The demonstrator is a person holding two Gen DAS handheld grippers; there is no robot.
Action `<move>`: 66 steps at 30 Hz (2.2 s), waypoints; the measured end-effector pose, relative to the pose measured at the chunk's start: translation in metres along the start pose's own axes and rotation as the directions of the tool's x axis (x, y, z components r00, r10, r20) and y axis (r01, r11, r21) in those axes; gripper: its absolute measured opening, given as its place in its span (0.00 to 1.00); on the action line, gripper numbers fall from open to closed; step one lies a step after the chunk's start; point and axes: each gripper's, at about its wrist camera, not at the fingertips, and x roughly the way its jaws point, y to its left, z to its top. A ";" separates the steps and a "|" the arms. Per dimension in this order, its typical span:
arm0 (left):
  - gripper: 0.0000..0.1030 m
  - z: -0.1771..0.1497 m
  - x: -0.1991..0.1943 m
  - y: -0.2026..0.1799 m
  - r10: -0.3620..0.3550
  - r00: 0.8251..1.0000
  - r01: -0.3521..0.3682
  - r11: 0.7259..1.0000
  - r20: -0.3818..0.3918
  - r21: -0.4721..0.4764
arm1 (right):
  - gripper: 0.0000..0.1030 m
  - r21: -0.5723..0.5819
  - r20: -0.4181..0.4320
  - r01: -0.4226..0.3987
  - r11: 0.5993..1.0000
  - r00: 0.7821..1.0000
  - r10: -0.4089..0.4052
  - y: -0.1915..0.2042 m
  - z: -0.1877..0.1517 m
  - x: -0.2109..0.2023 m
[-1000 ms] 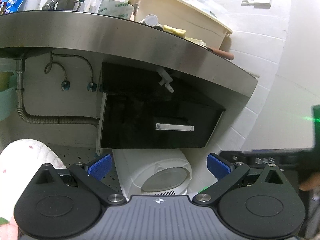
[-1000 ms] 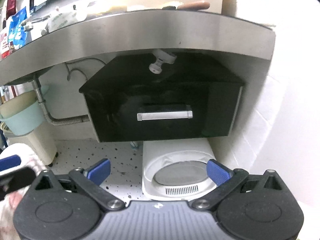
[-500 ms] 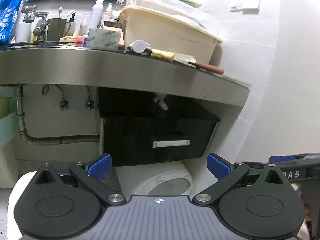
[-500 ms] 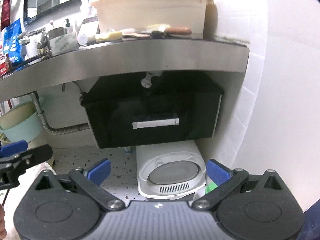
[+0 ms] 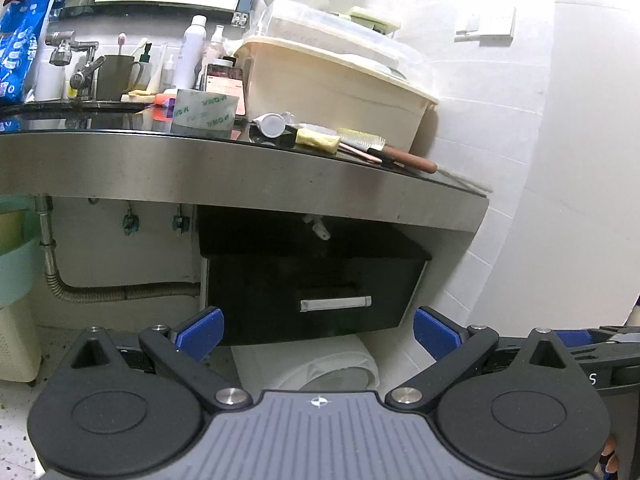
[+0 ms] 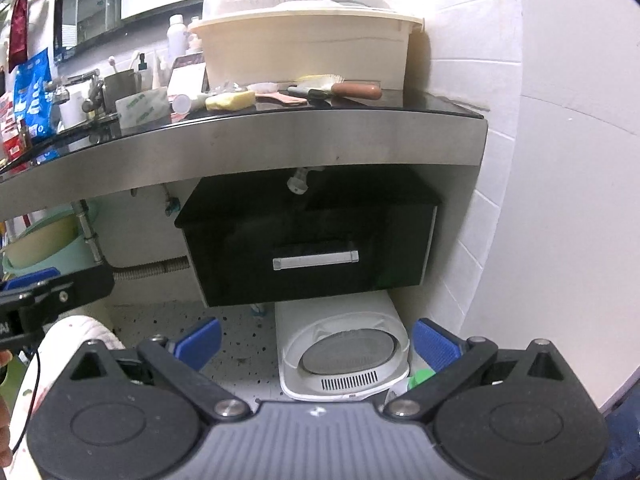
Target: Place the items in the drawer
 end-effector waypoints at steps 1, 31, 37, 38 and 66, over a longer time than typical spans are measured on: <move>0.99 0.001 -0.001 -0.002 0.016 1.000 -0.016 1.000 -0.003 0.011 | 1.00 0.001 -0.002 0.005 1.000 1.000 -0.005 0.001 0.000 -0.001; 1.00 0.009 0.000 -0.021 0.193 0.981 -0.191 0.979 -0.028 0.071 | 1.00 -0.031 -0.044 0.082 0.996 0.996 -0.084 0.020 0.008 -0.004; 0.99 0.012 0.003 -0.017 0.187 0.979 -0.182 0.981 -0.085 0.063 | 1.00 -0.042 -0.049 0.086 0.995 0.995 -0.088 0.016 0.011 -0.006; 0.99 0.011 0.002 -0.016 0.194 0.978 -0.190 0.980 -0.080 0.059 | 1.00 -0.038 -0.046 0.086 0.996 0.995 -0.088 0.016 0.011 -0.006; 1.00 0.018 0.004 -0.011 0.273 0.954 -0.272 0.962 -0.127 0.022 | 1.00 0.009 -0.107 0.127 0.992 0.986 -0.126 0.018 0.015 0.004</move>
